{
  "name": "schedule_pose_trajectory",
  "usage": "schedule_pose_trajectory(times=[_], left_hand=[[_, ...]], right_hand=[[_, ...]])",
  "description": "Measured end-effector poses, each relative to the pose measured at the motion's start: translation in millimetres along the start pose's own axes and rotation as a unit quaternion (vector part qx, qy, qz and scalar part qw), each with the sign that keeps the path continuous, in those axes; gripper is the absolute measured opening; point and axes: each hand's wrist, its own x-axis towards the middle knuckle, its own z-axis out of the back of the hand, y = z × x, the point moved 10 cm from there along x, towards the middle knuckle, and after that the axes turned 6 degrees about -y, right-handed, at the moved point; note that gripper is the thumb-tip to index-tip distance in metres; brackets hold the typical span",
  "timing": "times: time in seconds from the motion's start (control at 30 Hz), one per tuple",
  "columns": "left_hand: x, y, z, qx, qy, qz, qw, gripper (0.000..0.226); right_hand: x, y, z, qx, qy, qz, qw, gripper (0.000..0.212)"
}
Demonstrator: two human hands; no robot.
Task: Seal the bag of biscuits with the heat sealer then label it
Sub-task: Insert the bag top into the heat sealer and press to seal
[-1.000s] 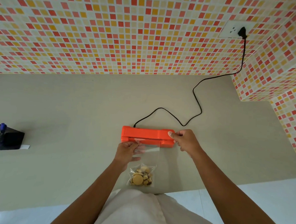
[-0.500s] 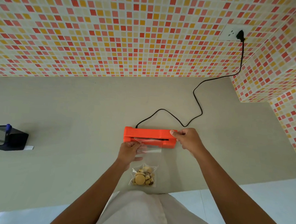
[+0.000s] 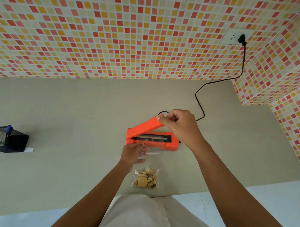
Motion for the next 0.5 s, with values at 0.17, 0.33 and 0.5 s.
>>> schedule_pose_trajectory(times=[0.17, 0.33, 0.5], left_hand=[[-1, -1, -1, 0.002, 0.006, -0.002, 1.0, 0.02], [-3, -2, -1, 0.002, 0.015, -0.003, 1.0, 0.021], [-5, -4, -1, -0.001, 0.014, -0.002, 1.0, 0.02]], right_hand=[[0, 45, -22, -0.029, -0.001, 0.057, 0.998, 0.039], [-2, 82, -53, -0.044, 0.024, 0.107, 0.993, 0.042], [-2, 106, -85, -0.059, 0.046, 0.136, 0.988, 0.046]])
